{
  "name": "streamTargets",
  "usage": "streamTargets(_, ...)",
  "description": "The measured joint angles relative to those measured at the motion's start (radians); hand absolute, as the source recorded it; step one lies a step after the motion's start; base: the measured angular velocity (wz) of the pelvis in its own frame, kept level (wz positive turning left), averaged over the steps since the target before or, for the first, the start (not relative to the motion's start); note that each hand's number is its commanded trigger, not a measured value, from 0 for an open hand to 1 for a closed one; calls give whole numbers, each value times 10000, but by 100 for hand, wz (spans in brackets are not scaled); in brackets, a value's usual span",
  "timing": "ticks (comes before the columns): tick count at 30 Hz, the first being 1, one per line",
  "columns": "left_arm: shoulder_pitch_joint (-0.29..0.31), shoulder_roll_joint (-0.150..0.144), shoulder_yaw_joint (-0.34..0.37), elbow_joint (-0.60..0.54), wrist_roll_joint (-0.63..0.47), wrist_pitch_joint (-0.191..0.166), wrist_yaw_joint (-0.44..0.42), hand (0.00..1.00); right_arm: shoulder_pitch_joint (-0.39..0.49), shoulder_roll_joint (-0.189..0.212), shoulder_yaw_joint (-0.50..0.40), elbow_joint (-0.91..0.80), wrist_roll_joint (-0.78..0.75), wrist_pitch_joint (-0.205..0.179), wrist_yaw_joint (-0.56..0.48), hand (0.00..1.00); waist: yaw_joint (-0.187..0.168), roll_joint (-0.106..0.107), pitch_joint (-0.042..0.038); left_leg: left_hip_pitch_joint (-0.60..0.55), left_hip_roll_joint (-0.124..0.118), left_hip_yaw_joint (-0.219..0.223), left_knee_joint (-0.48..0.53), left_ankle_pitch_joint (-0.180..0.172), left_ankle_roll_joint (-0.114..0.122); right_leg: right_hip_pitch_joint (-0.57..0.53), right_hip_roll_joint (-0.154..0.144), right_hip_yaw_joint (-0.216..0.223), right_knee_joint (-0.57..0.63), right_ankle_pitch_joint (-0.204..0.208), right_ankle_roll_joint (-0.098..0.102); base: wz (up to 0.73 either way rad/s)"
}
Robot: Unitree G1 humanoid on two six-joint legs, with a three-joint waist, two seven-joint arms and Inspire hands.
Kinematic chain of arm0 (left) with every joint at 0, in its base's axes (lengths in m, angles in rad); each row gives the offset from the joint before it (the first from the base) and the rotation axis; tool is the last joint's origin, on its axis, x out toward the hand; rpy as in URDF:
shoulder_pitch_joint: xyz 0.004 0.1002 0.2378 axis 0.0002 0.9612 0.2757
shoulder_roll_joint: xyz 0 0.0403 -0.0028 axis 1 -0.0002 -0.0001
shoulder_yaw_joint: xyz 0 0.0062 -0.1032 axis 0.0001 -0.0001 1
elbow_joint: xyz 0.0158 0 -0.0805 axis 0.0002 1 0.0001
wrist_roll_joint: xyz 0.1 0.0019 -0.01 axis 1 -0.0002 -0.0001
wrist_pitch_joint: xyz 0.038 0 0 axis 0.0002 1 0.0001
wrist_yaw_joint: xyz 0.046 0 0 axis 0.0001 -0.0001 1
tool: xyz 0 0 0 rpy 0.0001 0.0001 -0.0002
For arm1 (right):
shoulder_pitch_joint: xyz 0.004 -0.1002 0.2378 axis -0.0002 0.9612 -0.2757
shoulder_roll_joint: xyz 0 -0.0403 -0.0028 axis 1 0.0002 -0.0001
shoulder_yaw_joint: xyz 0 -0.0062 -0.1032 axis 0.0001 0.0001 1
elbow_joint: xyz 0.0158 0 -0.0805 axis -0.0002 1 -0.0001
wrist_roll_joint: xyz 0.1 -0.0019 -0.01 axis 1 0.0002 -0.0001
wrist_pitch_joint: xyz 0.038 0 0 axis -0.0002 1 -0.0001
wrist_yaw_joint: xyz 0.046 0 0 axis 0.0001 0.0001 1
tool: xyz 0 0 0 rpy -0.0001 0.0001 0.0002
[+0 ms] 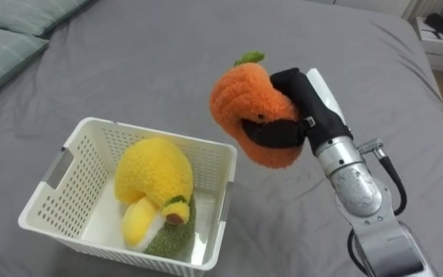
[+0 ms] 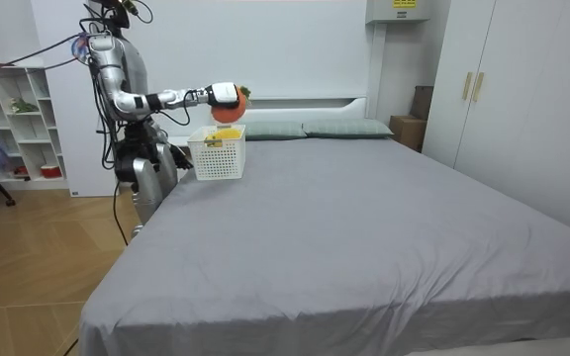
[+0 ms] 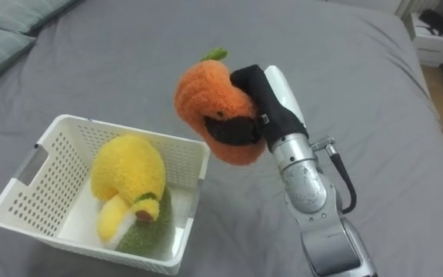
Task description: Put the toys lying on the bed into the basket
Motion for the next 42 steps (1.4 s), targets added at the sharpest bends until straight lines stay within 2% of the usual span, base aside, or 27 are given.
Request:
streamTargets(5,-213,-2,171,14,11,17,-38,0,-157,52,405,-295,-269,26,-3,100,258,-24,3,-8,-2,-21,-16,1,1,15,-9,-52,3,0,1,2)
streamTargets(11,-513,39,181,14,18,100,-135,0,-461,228,979,-434,-520,70,404,100,291,-102,36,-100,-30,-240,30,5,4,4,-27,-303,3,-1,2,9)
streamTargets(17,-506,46,171,-90,189,146,-282,0,-625,494,1149,-461,-565,200,619,100,572,-161,21,-113,-43,-359,36,8,8,6,-48,-582,2,-1,2,5)
streamTargets(20,-457,66,19,-155,218,161,-287,0,-630,488,1339,-526,-580,241,720,100,778,-206,32,-124,-51,-416,52,11,11,15,-57,-736,1,-1,2,6)
streamTargets(22,-397,71,-24,-171,293,164,-288,0,-631,489,1490,-530,-580,278,732,100,791,-244,41,-165,-61,-500,121,11,12,20,-62,-772,0,-1,2,10)
streamTargets(23,-367,73,-22,-213,381,174,-287,0,-631,514,1558,-530,-585,279,740,73,817,-289,77,-184,-62,-517,142,11,12,16,-62,-776,-2,-1,2,9)
streamTargets(24,-357,72,-22,-221,404,174,-287,0,-631,526,1589,-529,-587,287,742,66,850,-298,90,-201,-61,-522,154,11,12,6,-62,-778,-2,-1,2,4)
streamTargets(25,-331,61,-23,-221,428,181,-287,0,-631,544,1657,-529,-588,291,747,25,924,-304,95,-235,-62,-529,173,10,12,-13,-66,-790,-2,-1,1,0)
streamTargets(26,-327,59,-24,-221,475,192,-287,0,-631,544,1722,-529,-681,291,748,10,1008,-316,94,-265,-63,-537,172,9,13,-31,-71,-831,-2,-1,2,0)
streamTargets(27,-332,59,-23,-226,478,196,-287,0,-631,543,1748,-529,-743,292,758,0,1041,-318,99,-275,-64,-551,172,9,13,-33,-74,-863,-2,-1,2,6)
streamTargets(35,-304,-21,-40,-424,663,387,-238,0,-630,512,2300,-455,-799,297,782,0,1298,-385,65,-352,-87,-668,173,11,14,-13,-80,-928,-3,-2,4,3)
streamTargets(42,-306,-33,-39,-594,670,487,-165,0,-629,502,2307,-263,-864,329,682,0,1321,-400,57,-357,-131,-783,175,53,39,-1,-117,-997,-4,-5,8,4)
